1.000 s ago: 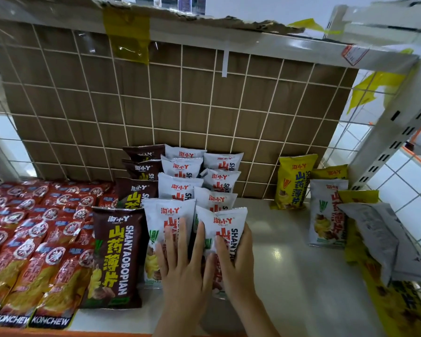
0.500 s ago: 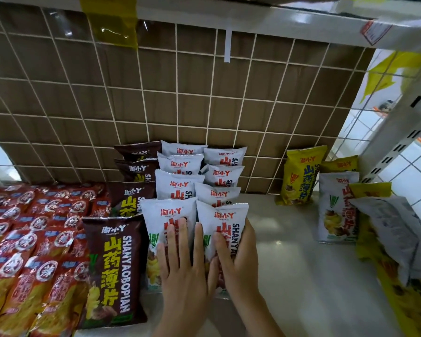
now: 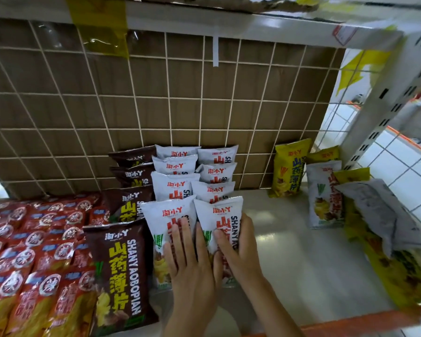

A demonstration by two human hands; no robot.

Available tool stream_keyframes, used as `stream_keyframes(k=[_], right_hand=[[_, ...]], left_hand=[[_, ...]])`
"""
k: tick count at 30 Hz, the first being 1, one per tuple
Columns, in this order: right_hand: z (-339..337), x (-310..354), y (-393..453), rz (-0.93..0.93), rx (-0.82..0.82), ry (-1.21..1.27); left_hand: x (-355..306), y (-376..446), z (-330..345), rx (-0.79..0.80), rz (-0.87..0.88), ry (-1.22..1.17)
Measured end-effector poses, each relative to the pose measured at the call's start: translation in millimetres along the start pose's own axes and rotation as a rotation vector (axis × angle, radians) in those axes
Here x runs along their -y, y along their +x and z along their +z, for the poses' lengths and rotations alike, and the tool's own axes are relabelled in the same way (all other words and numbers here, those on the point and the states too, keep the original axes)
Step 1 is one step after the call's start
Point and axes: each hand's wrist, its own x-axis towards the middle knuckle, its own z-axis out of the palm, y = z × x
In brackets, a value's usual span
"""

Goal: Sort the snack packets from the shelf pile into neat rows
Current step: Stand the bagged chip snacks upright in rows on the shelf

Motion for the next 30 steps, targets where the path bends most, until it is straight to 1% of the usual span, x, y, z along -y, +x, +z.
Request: stream_keyframes(k=[4, 6, 9, 13, 21, 24, 26, 28, 30], right_hand=[[0, 5, -4, -0.027, 0.012, -0.059], [0, 5, -6, -0.030, -0.006, -0.086], [3, 3, -7, 0.014, -0.021, -0.104], [3, 5, -8, 0.058, 0.006, -0.125], [-3, 18, -11, 0.061, 0.049, -0.182], [-13, 29, -11, 0.054, 0.106, -0.297], [-31, 36, -12, 0.021, 0.117, -0.429], [-60, 42, -14, 0.012, 0.043, -0.549], [-96, 46, -16, -0.003, -0.067, -0.695]], left_hand=[[0, -2, 0, -0.012, -0.010, -0.084], [1, -2, 1, -0.001, -0.006, -0.079], [1, -5, 3, 0.007, 0.009, -0.043], [3, -6, 2, -0.005, 0.027, -0.041], [4, -5, 1, -0.003, 0.036, -0.084], [3, -4, -3, 0.012, 0.038, -0.138], [-3, 1, -14, 0.027, -0.034, -0.243], [-18, 7, -30, 0.014, -0.054, -0.322], [-41, 14, -47, -0.022, 0.034, -0.370]])
